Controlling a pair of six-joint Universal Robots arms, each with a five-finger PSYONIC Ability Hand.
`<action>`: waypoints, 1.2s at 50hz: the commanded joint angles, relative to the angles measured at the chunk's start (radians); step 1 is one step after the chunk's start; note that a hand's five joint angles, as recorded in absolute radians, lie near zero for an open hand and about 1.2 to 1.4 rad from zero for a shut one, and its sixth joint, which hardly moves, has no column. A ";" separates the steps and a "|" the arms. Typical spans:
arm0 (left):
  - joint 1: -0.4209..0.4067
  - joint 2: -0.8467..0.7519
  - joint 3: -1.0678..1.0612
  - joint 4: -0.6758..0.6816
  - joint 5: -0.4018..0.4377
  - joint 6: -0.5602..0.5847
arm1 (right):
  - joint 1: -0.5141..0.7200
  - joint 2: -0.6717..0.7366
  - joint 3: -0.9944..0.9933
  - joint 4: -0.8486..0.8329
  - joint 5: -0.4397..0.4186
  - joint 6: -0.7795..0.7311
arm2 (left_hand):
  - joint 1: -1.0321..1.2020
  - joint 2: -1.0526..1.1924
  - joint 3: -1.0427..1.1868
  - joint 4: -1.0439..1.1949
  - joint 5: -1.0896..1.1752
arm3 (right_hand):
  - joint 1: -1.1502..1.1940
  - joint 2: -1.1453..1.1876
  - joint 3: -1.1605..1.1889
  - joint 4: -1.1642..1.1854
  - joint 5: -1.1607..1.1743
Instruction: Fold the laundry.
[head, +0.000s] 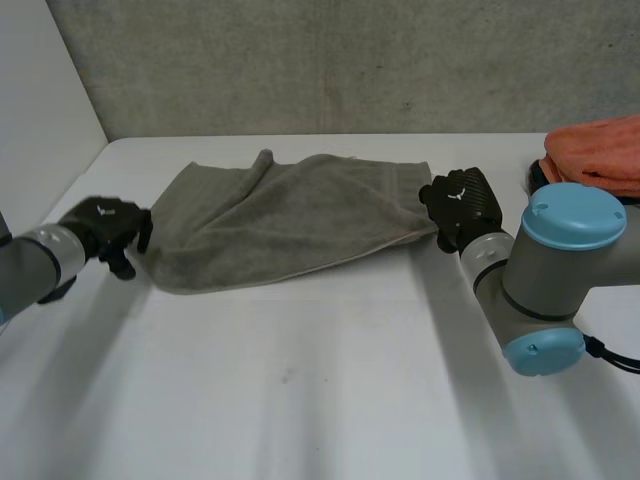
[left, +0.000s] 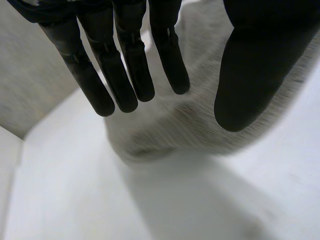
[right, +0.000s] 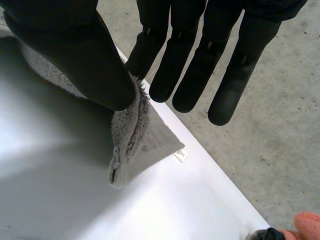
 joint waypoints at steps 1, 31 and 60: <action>-0.003 -0.033 -0.061 -0.050 0.002 0.003 | -0.005 -0.005 -0.005 0.012 0.000 0.006 | 0.248 0.277 0.287 0.285 0.288 | 0.252 0.213 0.206 0.198 0.209; -0.114 -0.339 0.396 -0.055 -0.104 0.023 | -0.005 -0.005 0.003 0.037 -0.006 -0.005 | -0.210 -0.181 -0.171 -0.173 -0.170 | 0.252 0.213 0.206 0.198 0.209; -0.177 -0.562 0.775 -0.051 -0.150 0.069 | 0.001 0.000 0.007 0.037 -0.013 -0.037 | -0.036 -0.008 0.003 0.001 0.003 | 0.252 0.213 0.206 0.198 0.209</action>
